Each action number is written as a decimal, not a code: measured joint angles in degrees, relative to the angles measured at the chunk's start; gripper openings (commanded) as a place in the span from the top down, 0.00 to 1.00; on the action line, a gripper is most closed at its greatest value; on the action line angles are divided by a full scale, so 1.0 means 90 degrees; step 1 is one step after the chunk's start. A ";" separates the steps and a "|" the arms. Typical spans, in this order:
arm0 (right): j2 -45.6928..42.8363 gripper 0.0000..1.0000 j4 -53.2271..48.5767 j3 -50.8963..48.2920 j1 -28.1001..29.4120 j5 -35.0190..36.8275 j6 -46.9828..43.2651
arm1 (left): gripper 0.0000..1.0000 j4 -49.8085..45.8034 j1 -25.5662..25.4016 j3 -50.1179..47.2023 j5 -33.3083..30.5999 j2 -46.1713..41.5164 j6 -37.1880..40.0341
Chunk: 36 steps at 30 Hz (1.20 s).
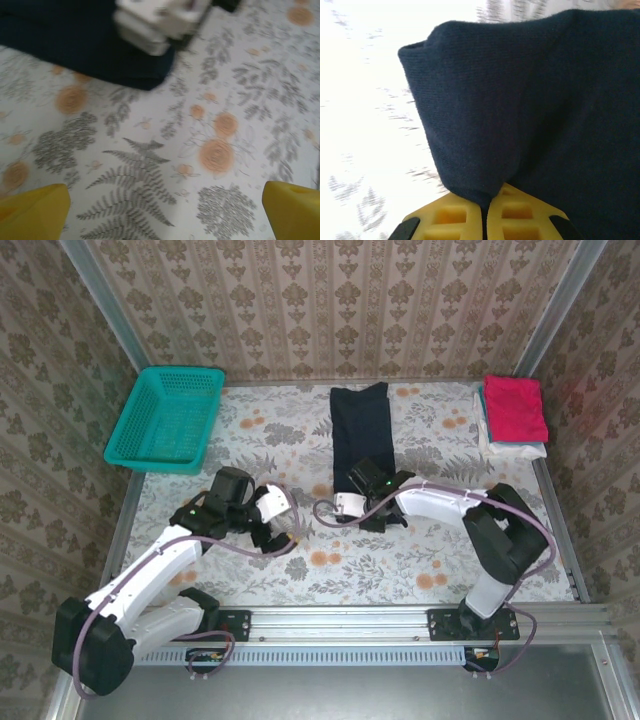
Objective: Fold and stack the t-shirts
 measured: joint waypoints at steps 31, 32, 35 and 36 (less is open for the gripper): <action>-0.1549 1.00 -0.2195 0.0182 0.0274 -0.0967 0.0199 | 0.58 0.3359 -0.0214 0.3534 -0.1576 0.6482 -0.8573; -0.1549 1.00 -0.2198 0.0182 0.0272 -0.0967 0.0199 | 0.59 0.3364 -0.0214 0.3638 -0.1542 0.6611 -0.8621; -0.1549 1.00 -0.2212 0.0185 0.0265 -0.0964 0.0199 | 0.64 0.3308 -0.0182 0.3920 -0.1430 0.6868 -0.8731; -0.1549 1.00 -0.2212 0.0185 0.0265 -0.0964 0.0199 | 0.64 0.3310 -0.0172 0.4014 -0.1406 0.6929 -0.8743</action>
